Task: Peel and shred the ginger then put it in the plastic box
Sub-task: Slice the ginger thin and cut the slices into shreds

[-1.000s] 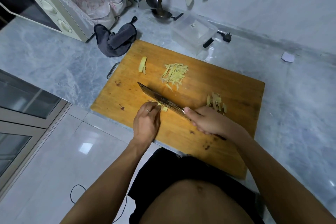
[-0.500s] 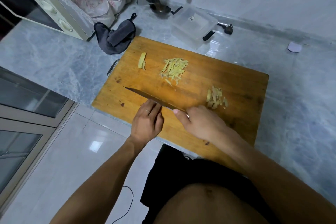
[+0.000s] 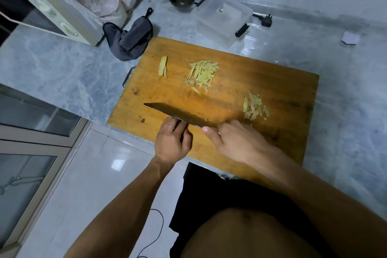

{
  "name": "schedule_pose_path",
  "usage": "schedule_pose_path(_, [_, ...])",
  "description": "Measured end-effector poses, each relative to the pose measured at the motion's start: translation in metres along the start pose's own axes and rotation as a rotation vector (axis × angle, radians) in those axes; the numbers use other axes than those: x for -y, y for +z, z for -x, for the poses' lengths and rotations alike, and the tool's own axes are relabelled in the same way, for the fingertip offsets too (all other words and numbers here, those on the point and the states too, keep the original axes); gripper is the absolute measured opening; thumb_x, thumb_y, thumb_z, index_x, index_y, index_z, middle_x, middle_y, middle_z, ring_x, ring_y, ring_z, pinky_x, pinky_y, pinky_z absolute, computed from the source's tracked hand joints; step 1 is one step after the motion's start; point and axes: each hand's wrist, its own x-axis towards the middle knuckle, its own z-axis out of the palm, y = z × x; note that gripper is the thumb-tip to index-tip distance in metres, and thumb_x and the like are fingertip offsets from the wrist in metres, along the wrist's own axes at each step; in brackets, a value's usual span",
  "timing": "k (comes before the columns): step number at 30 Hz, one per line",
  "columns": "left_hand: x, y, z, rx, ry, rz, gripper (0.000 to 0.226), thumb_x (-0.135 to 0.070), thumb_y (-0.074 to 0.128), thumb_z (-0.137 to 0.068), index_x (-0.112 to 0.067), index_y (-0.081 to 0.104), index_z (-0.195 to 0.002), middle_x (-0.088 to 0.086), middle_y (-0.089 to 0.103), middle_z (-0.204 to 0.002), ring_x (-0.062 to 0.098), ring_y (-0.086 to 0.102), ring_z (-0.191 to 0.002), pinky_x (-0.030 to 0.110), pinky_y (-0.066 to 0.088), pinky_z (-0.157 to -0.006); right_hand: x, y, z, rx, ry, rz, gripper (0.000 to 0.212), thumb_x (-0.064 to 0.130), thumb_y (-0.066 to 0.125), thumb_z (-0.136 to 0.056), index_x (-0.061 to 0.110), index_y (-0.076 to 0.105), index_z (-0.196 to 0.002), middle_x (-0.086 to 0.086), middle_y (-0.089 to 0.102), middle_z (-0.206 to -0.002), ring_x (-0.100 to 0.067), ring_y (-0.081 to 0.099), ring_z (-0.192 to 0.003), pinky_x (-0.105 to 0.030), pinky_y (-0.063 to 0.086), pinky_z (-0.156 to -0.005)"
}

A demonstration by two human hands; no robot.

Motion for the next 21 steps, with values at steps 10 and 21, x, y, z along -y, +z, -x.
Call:
schedule_pose_path(10, [0.004,0.0,-0.002,-0.013,0.018,-0.006,0.029,-0.008,0.054,-0.082,-0.004,0.071,-0.106,0.017,0.061,-0.102,0.038,0.056,-0.091,0.037,0.047,-0.08,0.0,0.002,-0.005,0.019,-0.013,0.04,0.058,0.06,0.018,-0.102,0.02,0.046,-0.071,-0.004,0.049,-0.072,-0.03,0.056,-0.071,-0.032,0.036,-0.061])
schedule_pose_path(21, [0.001,-0.001,-0.003,-0.041,0.029,0.005,0.026,-0.003,0.059,-0.077,-0.003,0.072,-0.1,0.018,0.063,-0.103,0.038,0.057,-0.09,0.037,0.045,-0.08,0.008,0.008,-0.014,0.059,0.022,-0.014,0.055,0.059,0.02,-0.103,0.022,0.051,-0.077,-0.012,0.06,-0.087,-0.037,0.064,-0.091,-0.035,0.042,-0.069])
